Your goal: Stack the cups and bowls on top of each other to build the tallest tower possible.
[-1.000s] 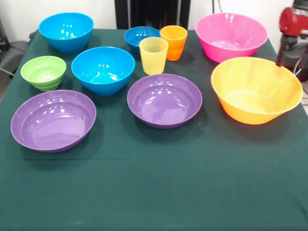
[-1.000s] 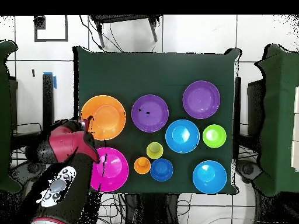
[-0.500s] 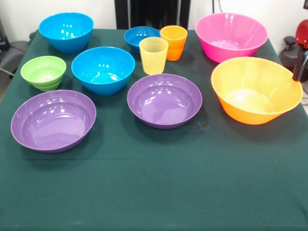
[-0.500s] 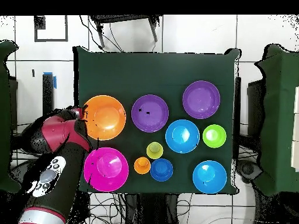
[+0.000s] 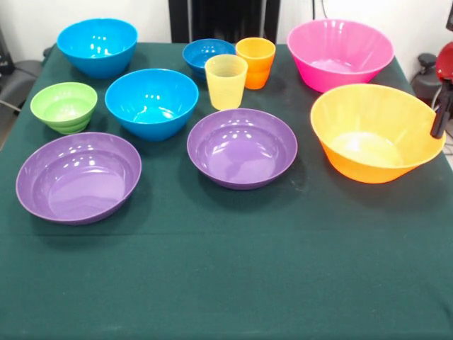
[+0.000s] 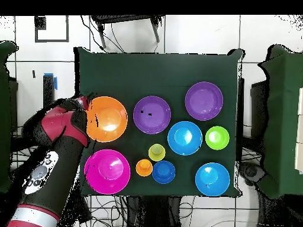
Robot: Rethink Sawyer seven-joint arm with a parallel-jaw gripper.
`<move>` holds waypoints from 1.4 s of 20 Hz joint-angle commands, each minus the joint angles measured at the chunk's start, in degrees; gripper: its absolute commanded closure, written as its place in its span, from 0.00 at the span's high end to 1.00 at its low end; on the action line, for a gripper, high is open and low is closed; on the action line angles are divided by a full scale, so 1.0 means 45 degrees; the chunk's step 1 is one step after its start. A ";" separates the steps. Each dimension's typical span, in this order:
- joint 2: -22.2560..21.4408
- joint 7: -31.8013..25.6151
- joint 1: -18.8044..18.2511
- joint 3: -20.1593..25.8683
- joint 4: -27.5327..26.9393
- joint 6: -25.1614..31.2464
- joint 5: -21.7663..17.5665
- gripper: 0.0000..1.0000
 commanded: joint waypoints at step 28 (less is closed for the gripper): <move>0.3136 0.5744 0.3451 -0.2428 0.0755 0.1658 0.1097 1.00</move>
